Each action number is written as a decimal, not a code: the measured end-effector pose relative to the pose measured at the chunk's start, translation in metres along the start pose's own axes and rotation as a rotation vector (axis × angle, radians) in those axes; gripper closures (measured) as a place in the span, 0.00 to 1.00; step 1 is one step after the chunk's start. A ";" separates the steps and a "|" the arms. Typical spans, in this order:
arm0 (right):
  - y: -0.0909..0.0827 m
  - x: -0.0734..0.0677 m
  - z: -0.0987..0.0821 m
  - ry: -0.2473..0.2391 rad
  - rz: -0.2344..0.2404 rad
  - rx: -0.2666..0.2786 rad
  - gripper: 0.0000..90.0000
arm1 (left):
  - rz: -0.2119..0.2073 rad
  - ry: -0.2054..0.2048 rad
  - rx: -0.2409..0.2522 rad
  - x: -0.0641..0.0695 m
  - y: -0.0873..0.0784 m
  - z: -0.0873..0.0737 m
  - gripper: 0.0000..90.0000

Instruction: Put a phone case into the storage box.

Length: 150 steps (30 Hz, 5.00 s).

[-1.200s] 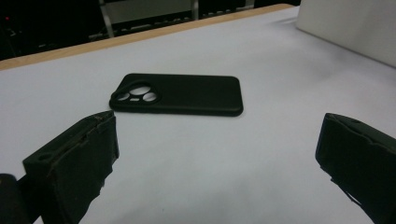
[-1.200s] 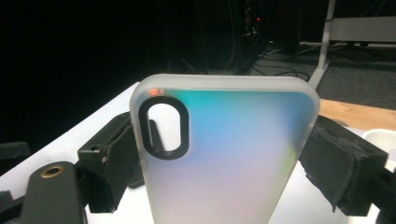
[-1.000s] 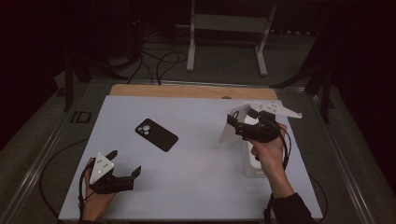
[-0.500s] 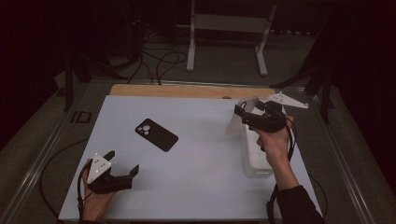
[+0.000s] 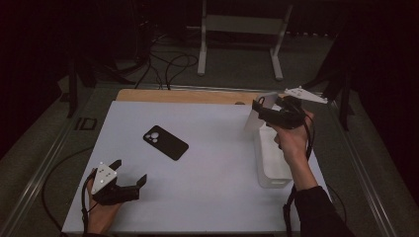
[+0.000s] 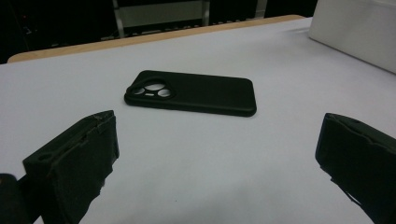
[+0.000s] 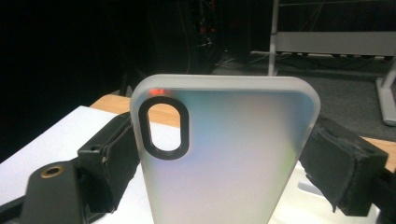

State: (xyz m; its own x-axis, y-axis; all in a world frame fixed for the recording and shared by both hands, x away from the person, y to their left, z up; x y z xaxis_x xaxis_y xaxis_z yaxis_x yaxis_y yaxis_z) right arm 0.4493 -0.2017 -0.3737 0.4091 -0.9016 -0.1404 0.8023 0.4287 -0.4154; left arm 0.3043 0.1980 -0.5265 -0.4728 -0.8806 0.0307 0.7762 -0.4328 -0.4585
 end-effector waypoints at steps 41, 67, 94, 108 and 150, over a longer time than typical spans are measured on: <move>0.036 0.076 -0.003 0.052 -0.204 -0.072 0.19 | -0.004 -0.004 0.000 0.001 0.000 0.000 0.00; 0.079 0.101 -0.048 0.090 -0.310 -0.224 0.19 | -0.005 -0.007 0.008 0.001 -0.001 0.001 0.00; 0.105 0.108 -0.071 0.100 -0.381 -0.314 0.14 | -0.005 -0.013 0.009 0.000 -0.001 0.001 0.00; 0.092 0.103 -0.058 0.082 -0.343 -0.255 0.11 | -0.002 -0.014 0.013 0.000 -0.002 0.001 0.00; -0.013 -0.004 -0.070 -0.105 0.024 -0.068 0.11 | 0.004 -0.016 0.001 0.000 -0.001 0.000 0.00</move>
State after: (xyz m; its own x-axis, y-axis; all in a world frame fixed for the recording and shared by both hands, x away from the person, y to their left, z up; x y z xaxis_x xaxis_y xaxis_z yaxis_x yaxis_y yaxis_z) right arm 0.4067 -0.2078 -0.4300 0.4737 -0.8788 -0.0577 0.7618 0.4418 -0.4738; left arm 0.3038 0.1985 -0.5262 -0.4627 -0.8855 0.0429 0.7788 -0.4291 -0.4576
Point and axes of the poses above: each handheld gripper's, and its own axes: y roughly forward along the jaws, z roughly out of its top, x roughly to its right, the point moved 9 cm from there along y, roughly forward along the jaws, and after that the axes turned 4 degrees about -x, right-handed, at the moved point
